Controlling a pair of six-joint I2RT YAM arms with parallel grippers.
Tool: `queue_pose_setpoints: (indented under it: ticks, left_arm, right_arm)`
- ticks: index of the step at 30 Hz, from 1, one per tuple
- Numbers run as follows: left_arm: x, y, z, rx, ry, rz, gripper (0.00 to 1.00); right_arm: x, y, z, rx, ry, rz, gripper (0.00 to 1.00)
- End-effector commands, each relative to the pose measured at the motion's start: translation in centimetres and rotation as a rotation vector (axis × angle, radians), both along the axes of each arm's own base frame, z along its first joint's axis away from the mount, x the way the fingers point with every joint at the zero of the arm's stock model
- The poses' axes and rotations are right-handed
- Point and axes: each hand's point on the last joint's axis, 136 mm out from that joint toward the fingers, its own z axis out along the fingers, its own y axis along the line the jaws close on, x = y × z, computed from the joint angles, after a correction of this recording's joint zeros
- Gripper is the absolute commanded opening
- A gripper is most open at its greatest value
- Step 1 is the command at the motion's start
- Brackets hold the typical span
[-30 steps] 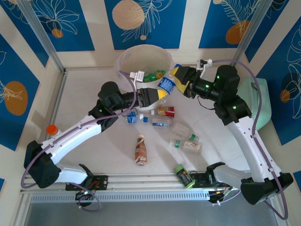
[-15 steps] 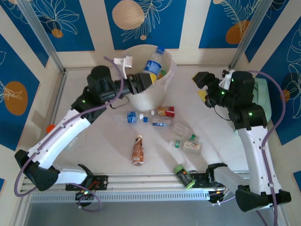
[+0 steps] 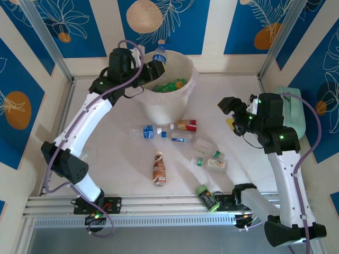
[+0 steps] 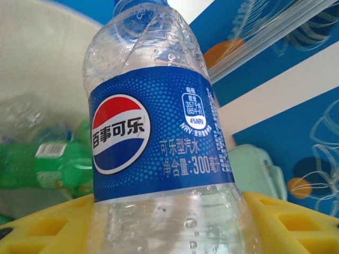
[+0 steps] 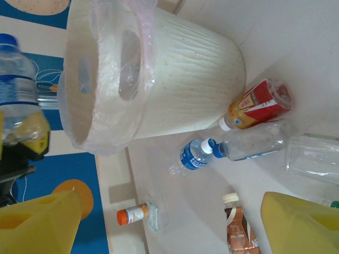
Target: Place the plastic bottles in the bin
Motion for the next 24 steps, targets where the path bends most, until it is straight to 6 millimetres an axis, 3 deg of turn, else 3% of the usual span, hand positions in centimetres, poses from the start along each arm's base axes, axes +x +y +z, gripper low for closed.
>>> queue_pose_setpoints:
  ticks: [1,8,15,21,24]
  left_arm:
    - [0.5,1.2,1.4,0.041,-0.052,0.032,0.53]
    - [1.4,1.1,1.1,0.043,-0.062,0.037,0.78]
    - [0.2,2.4,3.1,0.074,-0.104,0.064,0.86]
    - [-4.4,5.4,5.6,0.085,-0.177,0.092,0.87]
    - [-7.6,6.9,5.4,0.074,-0.19,0.093,0.87]
  right_arm:
    - [-0.8,-0.4,-1.0,-0.023,0.022,0.005,0.88]
    - [-1.2,-0.8,-1.6,-0.033,0.043,0.0,0.88]
    - [-1.7,-0.9,-0.4,-0.039,0.027,0.003,0.88]
    - [-3.2,-1.1,0.0,-0.066,0.043,0.006,0.88]
    - [-3.9,-1.1,-0.8,-0.071,0.084,0.012,0.87]
